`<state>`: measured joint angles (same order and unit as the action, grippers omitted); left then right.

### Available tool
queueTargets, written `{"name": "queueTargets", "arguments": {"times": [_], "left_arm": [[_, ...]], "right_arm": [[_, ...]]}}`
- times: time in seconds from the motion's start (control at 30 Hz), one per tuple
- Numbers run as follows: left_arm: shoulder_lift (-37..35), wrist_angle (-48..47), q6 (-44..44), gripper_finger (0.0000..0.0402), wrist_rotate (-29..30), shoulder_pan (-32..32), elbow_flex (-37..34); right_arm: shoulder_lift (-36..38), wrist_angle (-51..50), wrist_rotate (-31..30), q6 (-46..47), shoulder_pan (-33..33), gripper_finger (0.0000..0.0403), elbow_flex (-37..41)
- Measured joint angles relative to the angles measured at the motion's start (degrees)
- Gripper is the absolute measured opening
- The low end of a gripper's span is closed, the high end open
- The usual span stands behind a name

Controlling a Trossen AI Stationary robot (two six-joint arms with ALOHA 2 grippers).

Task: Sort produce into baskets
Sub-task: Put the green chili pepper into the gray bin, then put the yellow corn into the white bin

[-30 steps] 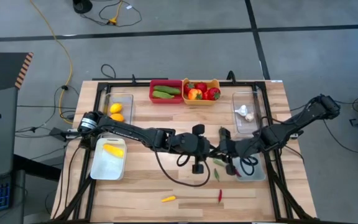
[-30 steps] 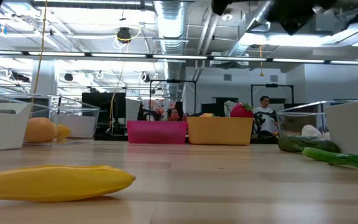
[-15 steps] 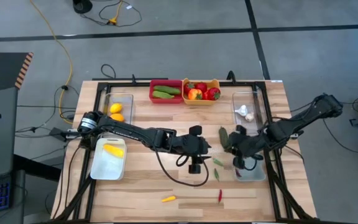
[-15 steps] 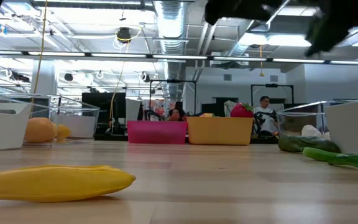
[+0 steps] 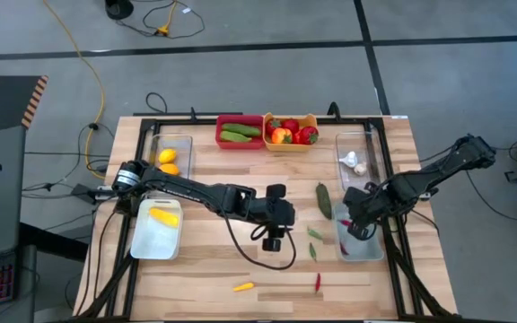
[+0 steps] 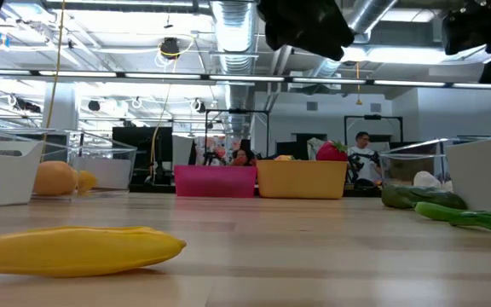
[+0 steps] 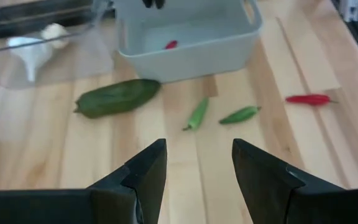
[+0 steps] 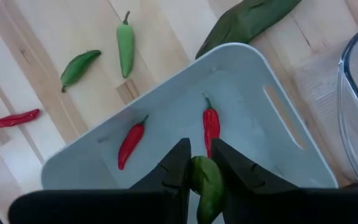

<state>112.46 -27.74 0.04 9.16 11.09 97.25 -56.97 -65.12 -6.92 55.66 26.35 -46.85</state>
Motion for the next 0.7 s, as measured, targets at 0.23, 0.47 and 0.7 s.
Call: {"name": "queueTargets", "arguments": {"times": [0.23, 0.47, 0.7], "left_arm": [[0.0, -2.6, 2.5, 0.0174, -6.1, 0.0, 0.0], [0.0, -6.4, 4.8, 0.0174, -17.2, 0.3, 0.0], [0.0, -12.1, 7.6, 0.0174, -20.8, 2.4, 0.0]], "right_arm": [[0.0, 0.0, 1.0, 0.1, -0.2, 0.0092, 0.0], [0.0, 0.0, 1.0, 1.8, -0.2, 0.0138, 0.0], [0.0, 0.0, 1.0, 1.1, -0.2, 0.0183, 0.0]]}}
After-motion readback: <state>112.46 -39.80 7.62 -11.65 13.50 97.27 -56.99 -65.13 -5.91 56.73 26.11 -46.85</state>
